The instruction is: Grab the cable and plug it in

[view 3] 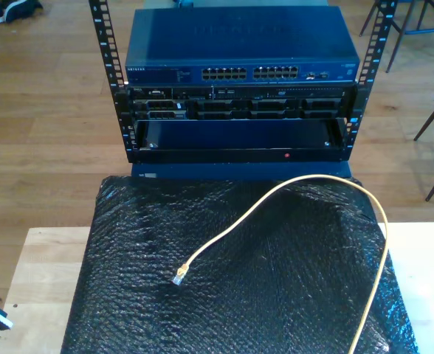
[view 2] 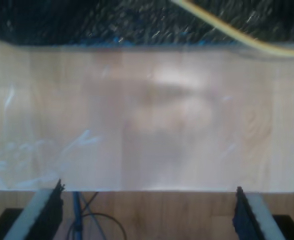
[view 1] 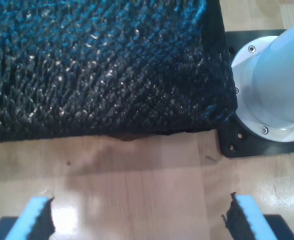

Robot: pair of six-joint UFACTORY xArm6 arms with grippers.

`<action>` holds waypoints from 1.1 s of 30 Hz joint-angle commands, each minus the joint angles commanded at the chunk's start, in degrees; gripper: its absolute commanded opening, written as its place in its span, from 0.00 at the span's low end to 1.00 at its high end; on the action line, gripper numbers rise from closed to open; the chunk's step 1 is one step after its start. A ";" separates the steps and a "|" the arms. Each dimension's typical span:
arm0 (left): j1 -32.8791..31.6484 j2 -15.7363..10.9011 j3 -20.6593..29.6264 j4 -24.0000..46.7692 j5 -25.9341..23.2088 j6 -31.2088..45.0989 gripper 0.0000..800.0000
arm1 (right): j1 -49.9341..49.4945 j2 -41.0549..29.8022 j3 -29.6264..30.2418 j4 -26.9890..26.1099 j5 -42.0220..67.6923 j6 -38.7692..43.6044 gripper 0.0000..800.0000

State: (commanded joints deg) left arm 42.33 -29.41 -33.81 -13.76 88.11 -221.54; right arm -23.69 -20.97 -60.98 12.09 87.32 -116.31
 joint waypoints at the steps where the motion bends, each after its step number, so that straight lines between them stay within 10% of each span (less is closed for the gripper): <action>1: -0.09 0.09 0.00 -0.09 0.00 0.00 1.00 | 0.79 1.05 -1.05 0.18 -0.09 0.09 1.00; 33: -2.46 0.53 0.70 -5.80 -0.18 -6.15 1.00 | 17.14 6.86 -7.03 5.54 -0.79 10.55 1.00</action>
State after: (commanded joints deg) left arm 39.87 -28.88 -33.11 -19.56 87.93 -227.69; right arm -6.55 -14.11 -68.01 17.63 86.53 -105.76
